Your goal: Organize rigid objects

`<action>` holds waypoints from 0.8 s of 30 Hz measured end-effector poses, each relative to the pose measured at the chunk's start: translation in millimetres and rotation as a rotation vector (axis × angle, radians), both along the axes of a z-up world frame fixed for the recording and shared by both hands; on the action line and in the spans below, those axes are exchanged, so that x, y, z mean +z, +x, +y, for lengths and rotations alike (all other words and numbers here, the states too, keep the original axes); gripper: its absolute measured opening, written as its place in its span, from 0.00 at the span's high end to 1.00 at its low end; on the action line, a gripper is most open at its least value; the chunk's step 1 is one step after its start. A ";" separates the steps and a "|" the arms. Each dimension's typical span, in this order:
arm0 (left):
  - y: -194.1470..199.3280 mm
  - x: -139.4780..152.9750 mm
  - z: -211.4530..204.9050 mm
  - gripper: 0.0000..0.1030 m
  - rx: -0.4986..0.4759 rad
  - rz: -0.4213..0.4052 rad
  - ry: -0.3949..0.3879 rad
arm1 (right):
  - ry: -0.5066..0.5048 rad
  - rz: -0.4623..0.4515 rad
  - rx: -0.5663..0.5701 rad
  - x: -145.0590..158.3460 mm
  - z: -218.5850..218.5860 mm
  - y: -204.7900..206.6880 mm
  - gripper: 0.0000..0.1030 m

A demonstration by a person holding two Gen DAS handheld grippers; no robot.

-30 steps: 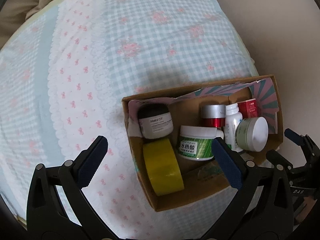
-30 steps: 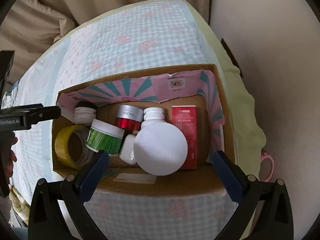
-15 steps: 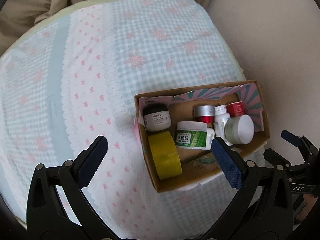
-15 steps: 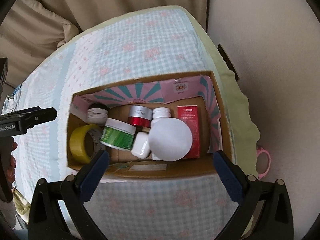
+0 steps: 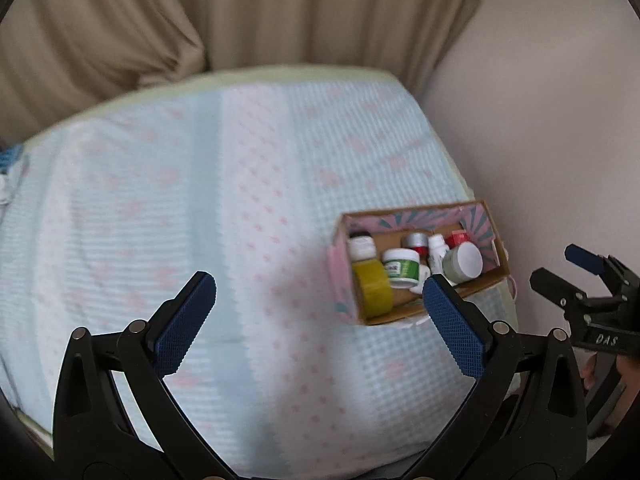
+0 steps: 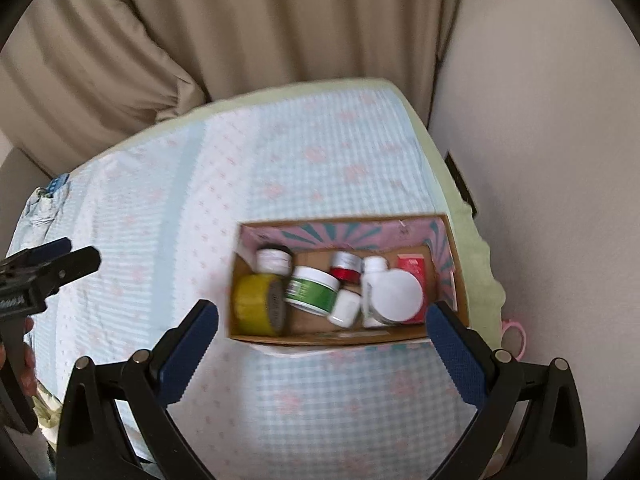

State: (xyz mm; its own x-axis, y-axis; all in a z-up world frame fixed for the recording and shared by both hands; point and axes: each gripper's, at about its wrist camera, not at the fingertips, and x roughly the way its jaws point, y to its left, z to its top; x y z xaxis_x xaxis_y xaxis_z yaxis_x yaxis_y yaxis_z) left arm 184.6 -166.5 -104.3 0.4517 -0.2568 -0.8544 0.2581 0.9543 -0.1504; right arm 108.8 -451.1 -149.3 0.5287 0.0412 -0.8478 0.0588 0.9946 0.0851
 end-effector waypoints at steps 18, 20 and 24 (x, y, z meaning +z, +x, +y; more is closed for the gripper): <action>-111.5 107.0 152.2 0.00 0.213 -0.331 -0.025 | -0.062 -0.260 0.053 115.8 148.0 -63.6 0.00; -115.9 109.3 150.7 0.00 0.208 -0.343 -0.025 | -0.075 -0.277 0.039 119.9 150.8 -66.7 0.00; -122.5 113.6 149.0 0.00 0.198 -0.367 -0.024 | -0.099 -0.309 0.039 127.0 156.9 -71.4 0.00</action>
State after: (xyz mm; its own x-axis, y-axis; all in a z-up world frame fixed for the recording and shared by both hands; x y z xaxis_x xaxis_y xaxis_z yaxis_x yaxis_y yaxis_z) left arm 62.1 -17.5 9.3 0.7681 -0.1528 -0.6219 0.1109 0.9882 -0.1057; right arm 37.3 -294.2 -22.3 0.7610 -0.0082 -0.6486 0.0068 1.0000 -0.0046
